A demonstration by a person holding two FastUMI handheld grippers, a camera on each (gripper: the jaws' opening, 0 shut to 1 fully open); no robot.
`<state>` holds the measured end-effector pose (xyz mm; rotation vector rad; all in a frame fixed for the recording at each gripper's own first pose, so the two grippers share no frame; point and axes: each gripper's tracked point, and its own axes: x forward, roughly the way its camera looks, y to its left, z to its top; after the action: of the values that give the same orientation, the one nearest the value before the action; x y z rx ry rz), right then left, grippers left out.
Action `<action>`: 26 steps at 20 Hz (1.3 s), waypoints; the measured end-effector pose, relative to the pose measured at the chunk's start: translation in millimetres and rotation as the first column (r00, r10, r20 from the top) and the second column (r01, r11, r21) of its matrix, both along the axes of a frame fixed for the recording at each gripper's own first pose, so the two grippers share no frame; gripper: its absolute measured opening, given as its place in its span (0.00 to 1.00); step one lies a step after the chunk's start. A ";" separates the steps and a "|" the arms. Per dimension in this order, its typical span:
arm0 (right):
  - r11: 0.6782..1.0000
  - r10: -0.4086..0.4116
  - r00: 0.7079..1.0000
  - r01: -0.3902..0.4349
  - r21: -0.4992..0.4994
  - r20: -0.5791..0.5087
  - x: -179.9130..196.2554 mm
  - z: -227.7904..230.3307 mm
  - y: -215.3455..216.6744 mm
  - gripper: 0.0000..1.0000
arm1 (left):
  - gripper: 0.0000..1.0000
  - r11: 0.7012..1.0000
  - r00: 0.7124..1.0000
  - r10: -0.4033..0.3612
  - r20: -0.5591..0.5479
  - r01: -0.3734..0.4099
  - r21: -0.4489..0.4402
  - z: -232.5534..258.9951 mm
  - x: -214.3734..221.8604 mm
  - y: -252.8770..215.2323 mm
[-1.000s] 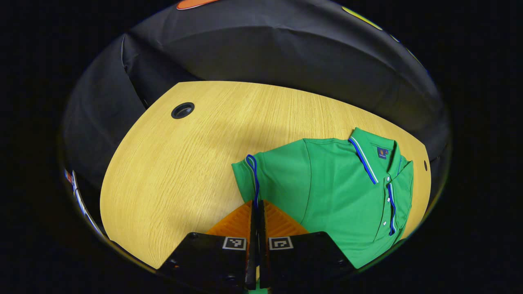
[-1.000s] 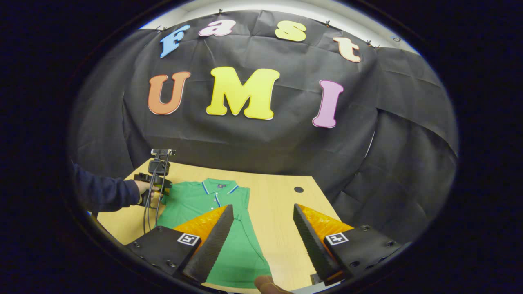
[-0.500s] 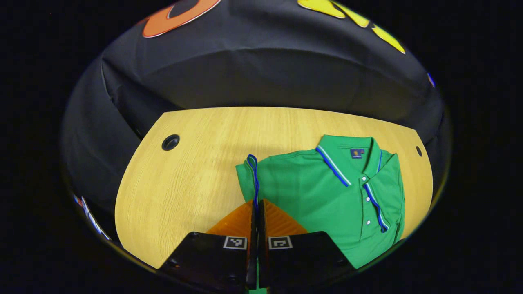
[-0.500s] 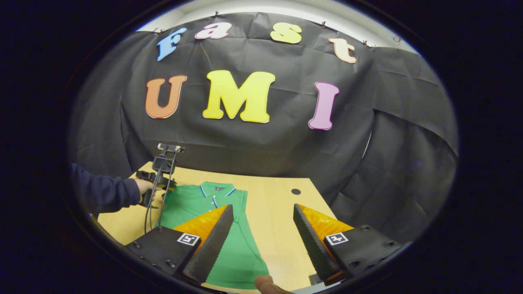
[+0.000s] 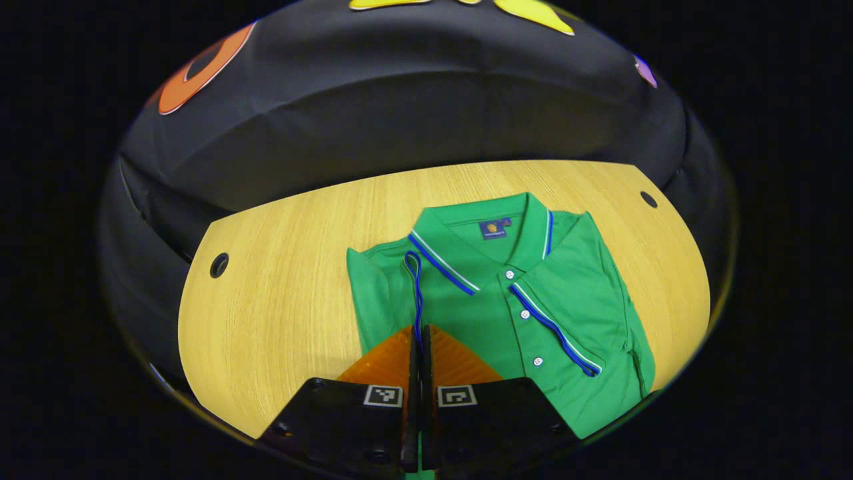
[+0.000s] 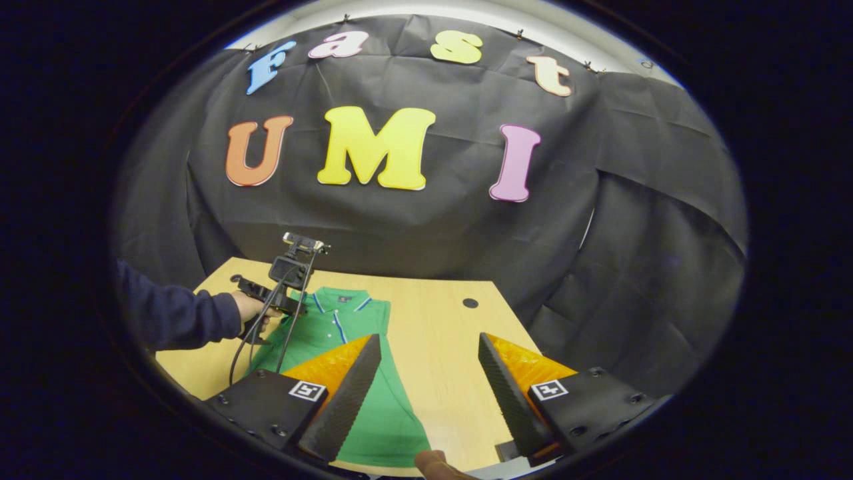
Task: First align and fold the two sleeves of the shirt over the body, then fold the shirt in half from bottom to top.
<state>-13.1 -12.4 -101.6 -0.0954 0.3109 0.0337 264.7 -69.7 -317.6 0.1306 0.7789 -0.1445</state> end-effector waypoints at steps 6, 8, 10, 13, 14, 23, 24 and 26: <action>0.999 -0.032 0.999 0.032 0.005 -0.026 0.1 -10.8 -11.3 0.94 | 0.05 0.998 0.998 -0.056 -0.009 0.057 0.024 1.8 -7.1 -36.2; 0.999 -0.035 0.999 0.035 0.009 -0.034 0.7 -14.5 -11.9 0.95 | 0.05 0.996 0.996 -0.078 -0.035 0.079 0.039 -4.7 -7.3 -43.8; 0.999 -0.038 0.999 0.038 0.008 -0.038 0.7 -15.2 -12.9 0.95 | 0.07 0.993 0.990 -0.113 -0.082 0.114 0.010 -15.7 -15.3 -56.3; 0.999 -0.036 0.999 0.036 0.007 -0.035 0.0 -14.9 -13.6 0.95 | 0.21 0.988 0.984 -0.139 -0.108 0.130 -0.081 -16.3 -24.3 -70.1; 0.999 -0.033 0.999 0.033 0.008 -0.038 -0.4 -16.7 -12.7 0.95 | 0.23 0.987 0.985 -0.137 -0.101 0.127 -0.099 -13.0 -24.7 -71.5; 0.999 0.016 0.999 -0.015 0.031 -0.030 7.0 -13.1 -4.0 0.95 | 0.89 0.961 0.991 -0.023 0.135 0.060 -0.270 93.1 -63.1 -37.2; 0.999 0.020 0.999 -0.019 0.048 -0.035 9.5 -13.8 -2.3 0.95 | 0.90 0.960 0.980 0.018 0.197 0.039 -0.278 113.3 -69.7 -24.0; 0.996 0.041 0.998 -0.037 0.082 -0.046 16.7 -14.8 3.3 0.95 | 0.92 0.953 0.955 0.049 0.292 0.043 -0.301 146.7 -86.4 -6.0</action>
<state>3.6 -9.1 -116.4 -0.0205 0.3552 0.0876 178.3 -75.7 -171.0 -0.1408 0.4483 -0.2352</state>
